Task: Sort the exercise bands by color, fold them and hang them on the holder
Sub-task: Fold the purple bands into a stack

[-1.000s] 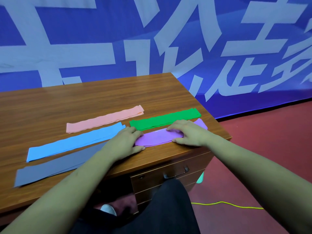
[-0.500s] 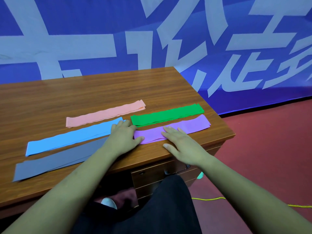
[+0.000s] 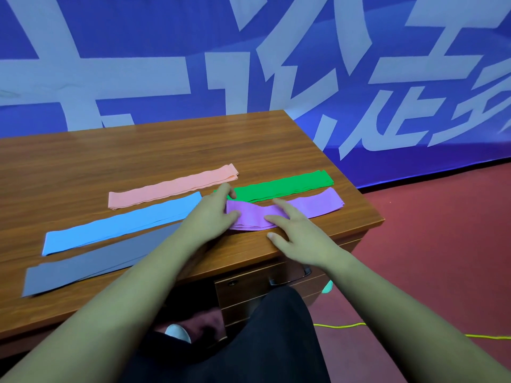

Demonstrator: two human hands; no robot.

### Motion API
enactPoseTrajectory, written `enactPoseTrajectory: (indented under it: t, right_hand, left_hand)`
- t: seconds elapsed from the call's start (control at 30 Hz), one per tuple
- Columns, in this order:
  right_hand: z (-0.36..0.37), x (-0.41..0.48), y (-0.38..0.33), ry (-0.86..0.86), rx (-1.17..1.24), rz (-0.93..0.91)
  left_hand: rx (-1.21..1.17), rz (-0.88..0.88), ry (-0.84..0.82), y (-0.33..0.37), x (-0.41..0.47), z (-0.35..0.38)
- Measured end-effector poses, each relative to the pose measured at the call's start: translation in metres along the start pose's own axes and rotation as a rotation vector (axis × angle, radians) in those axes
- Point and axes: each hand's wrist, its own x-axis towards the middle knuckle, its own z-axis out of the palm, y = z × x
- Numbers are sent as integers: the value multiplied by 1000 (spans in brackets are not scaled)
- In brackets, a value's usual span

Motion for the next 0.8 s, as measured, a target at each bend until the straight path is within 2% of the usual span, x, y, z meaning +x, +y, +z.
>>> enactPoseTrajectory:
  t: [0.07,0.13,0.23,0.33,0.43,0.53,0.7,0.8]
  right_hand:
    - [-1,1,-8,141,78,19]
    - [-4,7,-22,220,316,74]
    - [-8,22,-45,135,879,262]
    - [-12,29,-49,115,1186,364]
    - [-16,29,-44,123,1312,428]
    - [-19,29,-41,160,1395,512]
    - [-26,32,-36,151,1306,564]
    - [-33,35,-29,140,1334,591]
  left_hand:
    - [-239,-69,19,-1,2,2]
    - [-397,-132,15,-2,4,6]
    - [-612,-193,-3,6,6,9]
    - [-814,-240,-30,18,8,10]
    - [-820,-197,-53,17,8,16]
    - [-727,-115,-76,11,5,22]
    - [-621,-30,-56,13,9,30]
    - [-538,62,-13,16,10,31]
